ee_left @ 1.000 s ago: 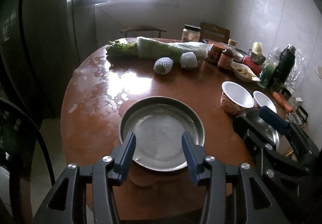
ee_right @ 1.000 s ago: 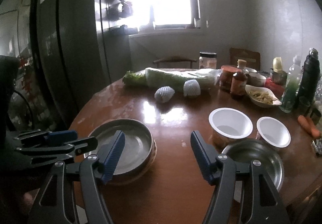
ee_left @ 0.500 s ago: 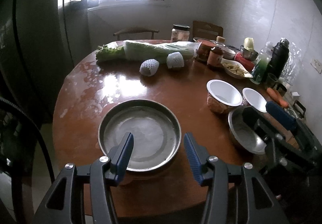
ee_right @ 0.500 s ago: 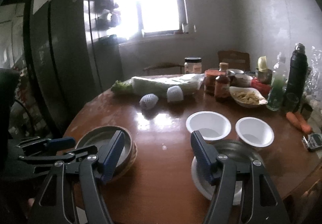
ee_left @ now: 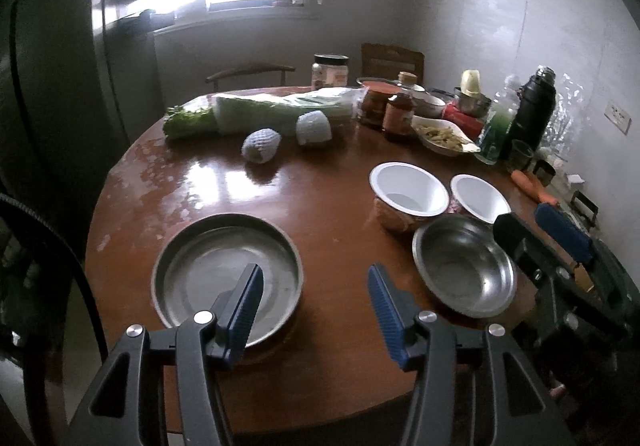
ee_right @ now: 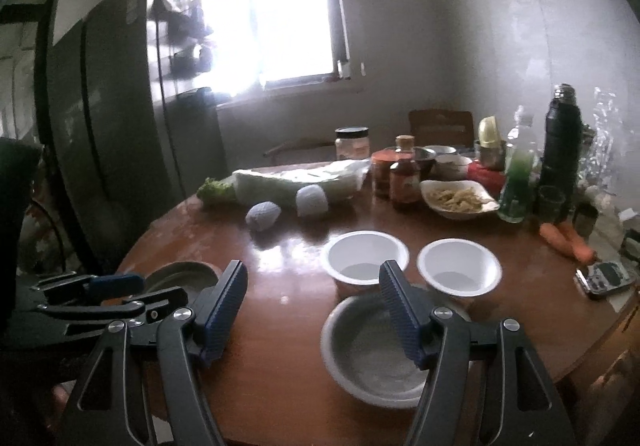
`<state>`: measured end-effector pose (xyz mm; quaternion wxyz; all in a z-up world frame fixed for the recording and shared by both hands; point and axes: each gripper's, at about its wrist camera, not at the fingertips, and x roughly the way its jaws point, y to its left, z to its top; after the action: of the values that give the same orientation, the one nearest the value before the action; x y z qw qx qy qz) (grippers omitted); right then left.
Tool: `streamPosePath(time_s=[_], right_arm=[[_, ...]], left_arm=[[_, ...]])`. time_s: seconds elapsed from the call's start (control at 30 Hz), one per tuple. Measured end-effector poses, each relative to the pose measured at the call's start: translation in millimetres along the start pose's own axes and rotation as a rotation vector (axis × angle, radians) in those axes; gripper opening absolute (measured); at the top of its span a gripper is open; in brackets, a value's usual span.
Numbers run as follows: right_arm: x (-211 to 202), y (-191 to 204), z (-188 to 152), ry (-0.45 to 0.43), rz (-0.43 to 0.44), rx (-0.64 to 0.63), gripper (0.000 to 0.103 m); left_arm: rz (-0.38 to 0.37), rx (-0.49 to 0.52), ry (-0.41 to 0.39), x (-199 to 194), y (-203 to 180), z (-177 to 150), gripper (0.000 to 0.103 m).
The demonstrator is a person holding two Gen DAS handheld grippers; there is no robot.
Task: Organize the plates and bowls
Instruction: 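Move the left tool to the large steel bowl and grip its rim, then lift the steel bowl with the left tool toward the plate stack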
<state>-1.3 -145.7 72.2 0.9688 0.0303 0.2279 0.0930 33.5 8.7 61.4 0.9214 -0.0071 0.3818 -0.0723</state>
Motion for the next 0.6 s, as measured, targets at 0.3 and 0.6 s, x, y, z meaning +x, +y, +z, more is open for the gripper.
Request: streamPosePath(time_s=[0.3, 0.6], right_arm=[[-7, -42, 0, -0.014, -0.051, 0.064, 0.07], [1, -87, -13, 0.036, -0.103, 0.117, 0.07]], left_arm=[[-0.015, 0.042, 0.01, 8, -32, 6, 0.055], [-0.051, 0.056, 0.045, 36, -58, 9, 0.055]])
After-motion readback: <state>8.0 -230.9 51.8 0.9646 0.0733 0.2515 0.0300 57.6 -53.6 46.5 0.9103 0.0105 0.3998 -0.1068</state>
